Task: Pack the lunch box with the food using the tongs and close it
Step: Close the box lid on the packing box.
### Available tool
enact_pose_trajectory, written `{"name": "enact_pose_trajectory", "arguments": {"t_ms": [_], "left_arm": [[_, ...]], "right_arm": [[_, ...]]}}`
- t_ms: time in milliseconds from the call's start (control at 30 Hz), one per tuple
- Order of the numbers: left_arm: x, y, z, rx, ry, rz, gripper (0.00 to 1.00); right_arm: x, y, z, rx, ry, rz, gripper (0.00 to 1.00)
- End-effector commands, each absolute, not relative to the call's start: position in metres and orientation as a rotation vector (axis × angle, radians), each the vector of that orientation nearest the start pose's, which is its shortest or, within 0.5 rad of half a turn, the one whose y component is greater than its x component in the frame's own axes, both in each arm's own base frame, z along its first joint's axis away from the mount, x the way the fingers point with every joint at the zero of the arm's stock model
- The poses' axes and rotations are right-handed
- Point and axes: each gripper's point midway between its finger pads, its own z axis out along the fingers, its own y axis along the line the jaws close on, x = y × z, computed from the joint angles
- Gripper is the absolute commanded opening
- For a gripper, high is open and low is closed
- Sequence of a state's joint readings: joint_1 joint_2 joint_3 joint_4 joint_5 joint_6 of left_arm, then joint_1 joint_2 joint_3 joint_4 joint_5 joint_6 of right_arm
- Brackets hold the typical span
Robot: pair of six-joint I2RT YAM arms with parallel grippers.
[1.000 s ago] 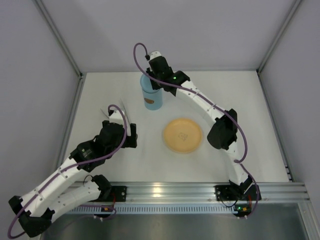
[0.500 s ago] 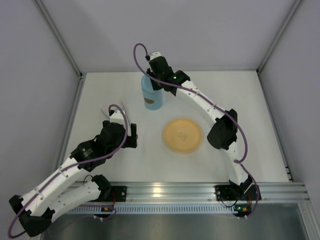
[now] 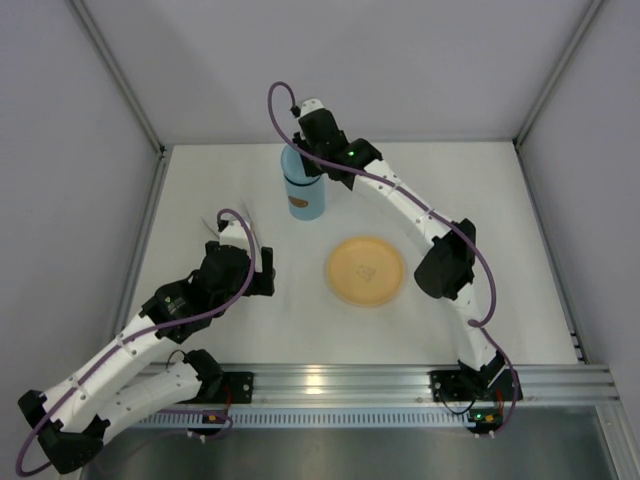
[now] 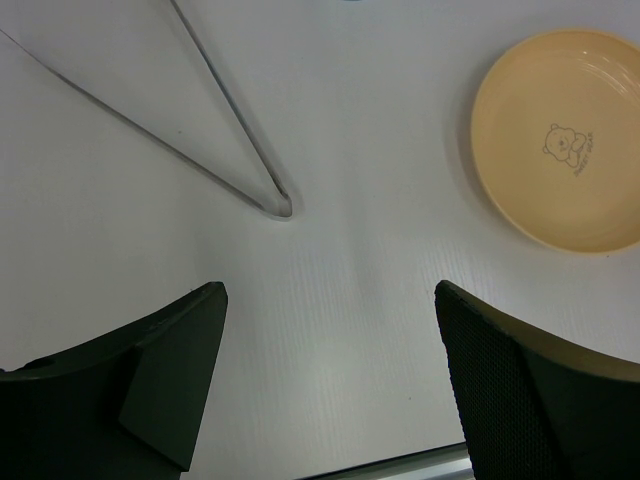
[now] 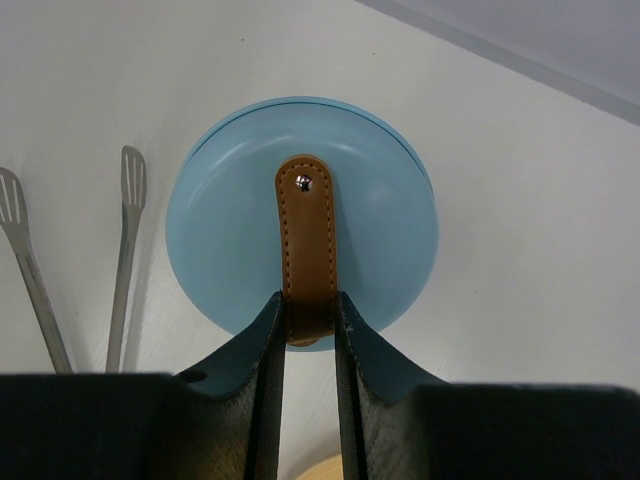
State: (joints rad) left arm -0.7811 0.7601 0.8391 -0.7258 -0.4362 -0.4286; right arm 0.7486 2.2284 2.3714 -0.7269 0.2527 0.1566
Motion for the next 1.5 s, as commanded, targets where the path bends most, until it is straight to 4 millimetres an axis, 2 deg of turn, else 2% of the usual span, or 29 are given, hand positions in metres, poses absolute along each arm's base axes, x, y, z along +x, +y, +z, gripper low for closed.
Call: {"name": "enact_pose_trajectory", "arguments": {"t_ms": [0,300,1000,1467], "left_arm": [[0.211,-0.124,0.199,0.123,2.143,-0.209,0.9],[0.211,-0.124,0.2,0.124,2.142,-0.209,0.9],[0.211,-0.124,0.199,0.123,2.146,-0.208,0.9],[0.211,-0.124,0.2,0.121,2.143,-0.209,0.9]], "right_arm": [[0.461,0.39,0.263,-0.493,2.044,0.277,0.01],[0.455,0.385,0.272,-0.483,2.049,0.286,0.0],[0.458,0.39,0.244,-0.512,2.095,0.266,0.01],[0.469,0.392,0.235,-0.5,2.088,0.262,0.04]]}}
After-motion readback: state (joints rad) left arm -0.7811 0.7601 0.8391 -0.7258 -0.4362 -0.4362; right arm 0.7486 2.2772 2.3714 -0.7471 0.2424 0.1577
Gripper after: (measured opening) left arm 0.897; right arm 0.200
